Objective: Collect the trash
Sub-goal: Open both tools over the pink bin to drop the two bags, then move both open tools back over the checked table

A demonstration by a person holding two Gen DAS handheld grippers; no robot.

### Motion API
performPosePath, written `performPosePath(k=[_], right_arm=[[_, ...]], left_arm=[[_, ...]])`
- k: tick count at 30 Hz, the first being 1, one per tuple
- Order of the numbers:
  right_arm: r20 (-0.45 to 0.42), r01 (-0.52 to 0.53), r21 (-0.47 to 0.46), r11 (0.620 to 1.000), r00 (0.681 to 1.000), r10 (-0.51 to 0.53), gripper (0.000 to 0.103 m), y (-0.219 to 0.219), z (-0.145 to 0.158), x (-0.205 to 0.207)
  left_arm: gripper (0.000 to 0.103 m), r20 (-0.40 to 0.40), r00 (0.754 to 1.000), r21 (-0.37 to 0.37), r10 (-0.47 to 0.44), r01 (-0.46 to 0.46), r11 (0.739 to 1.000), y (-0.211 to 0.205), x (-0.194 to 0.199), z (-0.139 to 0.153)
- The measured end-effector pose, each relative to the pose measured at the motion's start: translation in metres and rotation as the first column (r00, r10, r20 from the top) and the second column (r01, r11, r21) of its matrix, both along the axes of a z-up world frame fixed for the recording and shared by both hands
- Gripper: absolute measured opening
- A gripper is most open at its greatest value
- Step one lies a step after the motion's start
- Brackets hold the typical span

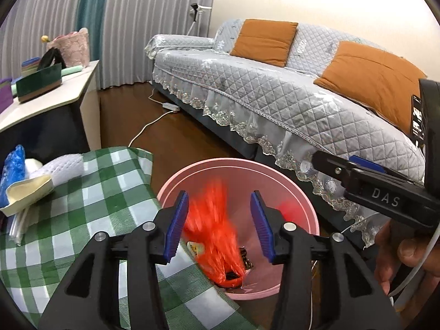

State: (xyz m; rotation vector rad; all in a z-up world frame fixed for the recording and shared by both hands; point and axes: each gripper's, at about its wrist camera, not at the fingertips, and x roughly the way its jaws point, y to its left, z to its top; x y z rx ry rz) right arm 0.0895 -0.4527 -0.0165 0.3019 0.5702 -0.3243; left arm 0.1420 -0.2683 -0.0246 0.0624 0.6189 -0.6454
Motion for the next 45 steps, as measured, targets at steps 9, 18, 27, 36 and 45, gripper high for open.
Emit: performPosePath(k=[9,18,27,36,45], right_arm=[[0.030,-0.003,0.005,1.000,1.000,0.003,0.085,0.006,0.015,-0.007],[0.078,-0.032,0.006,0.999,0.996,0.032,0.085,0.026,0.040,-0.017],[0.133,-0.096,-0.006,0.995,0.987,0.096,0.085,0.059,0.068,-0.027],[0.166,-0.148,-0.009,0.989,0.975,0.148,0.085,0.084,0.085,-0.036],[0.185,-0.177,-0.013,0.984,0.967,0.177,0.085,0.100,0.099,-0.040]], left_arm=[[0.046,0.035,0.999,-0.007,0.021,-0.021,1.000,0.013,-0.010,0.019],[0.046,0.078,0.995,-0.003,0.067,-0.067,0.998,0.041,-0.026,0.045],[0.046,0.138,0.983,0.002,0.120,-0.121,0.993,0.076,-0.048,0.076],[0.046,0.166,0.971,0.020,0.171,-0.176,0.984,0.114,-0.071,0.088],[0.045,0.173,0.958,0.022,0.227,-0.234,0.972,0.152,-0.078,0.093]])
